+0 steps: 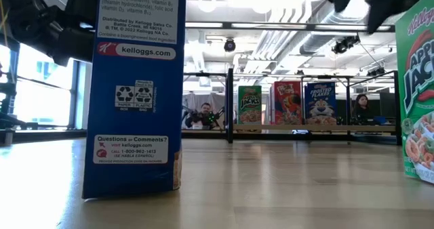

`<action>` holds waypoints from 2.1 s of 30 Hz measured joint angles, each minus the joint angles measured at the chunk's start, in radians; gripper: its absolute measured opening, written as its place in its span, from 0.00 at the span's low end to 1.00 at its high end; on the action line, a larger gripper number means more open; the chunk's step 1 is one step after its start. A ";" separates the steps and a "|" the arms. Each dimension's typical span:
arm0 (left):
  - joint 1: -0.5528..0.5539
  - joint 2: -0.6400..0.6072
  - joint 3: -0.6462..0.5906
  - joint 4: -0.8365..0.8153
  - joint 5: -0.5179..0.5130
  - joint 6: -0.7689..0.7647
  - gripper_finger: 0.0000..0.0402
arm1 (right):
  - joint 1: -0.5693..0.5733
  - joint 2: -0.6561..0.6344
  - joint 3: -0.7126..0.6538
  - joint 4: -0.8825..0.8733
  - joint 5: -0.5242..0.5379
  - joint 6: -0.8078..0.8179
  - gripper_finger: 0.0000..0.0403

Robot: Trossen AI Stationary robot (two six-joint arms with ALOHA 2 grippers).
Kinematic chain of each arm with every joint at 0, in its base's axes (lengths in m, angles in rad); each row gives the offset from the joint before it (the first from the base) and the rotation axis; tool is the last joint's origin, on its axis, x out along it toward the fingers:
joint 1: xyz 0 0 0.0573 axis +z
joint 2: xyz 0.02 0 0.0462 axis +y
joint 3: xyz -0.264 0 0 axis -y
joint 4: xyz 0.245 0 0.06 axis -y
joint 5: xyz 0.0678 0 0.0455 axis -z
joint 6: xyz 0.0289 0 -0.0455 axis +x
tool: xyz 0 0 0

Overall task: Stack cereal on shelf
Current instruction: Put the right green cereal box on the shelf

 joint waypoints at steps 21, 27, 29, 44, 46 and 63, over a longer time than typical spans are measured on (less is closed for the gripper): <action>-0.002 0.000 0.000 -0.003 0.015 0.037 0.00 | 0.215 0.427 0.334 -0.049 -0.187 0.732 0.75; -0.002 0.000 0.000 -0.003 0.027 0.034 0.00 | 0.212 0.437 0.334 -0.093 -0.139 0.748 0.75; -0.002 0.000 0.000 -0.003 0.027 0.034 0.00 | 0.211 0.438 0.334 -0.094 -0.124 0.749 0.75; -0.002 0.000 0.000 -0.018 0.027 0.034 0.00 | 0.186 0.461 0.345 -0.098 -0.141 0.646 0.48; -0.002 0.000 0.000 -0.019 0.027 0.034 0.00 | 0.175 0.460 0.358 -0.116 -0.138 0.608 0.46; -0.002 -0.001 0.000 -0.027 0.027 0.034 0.00 | -0.294 0.455 0.714 -0.585 -0.124 -0.743 0.44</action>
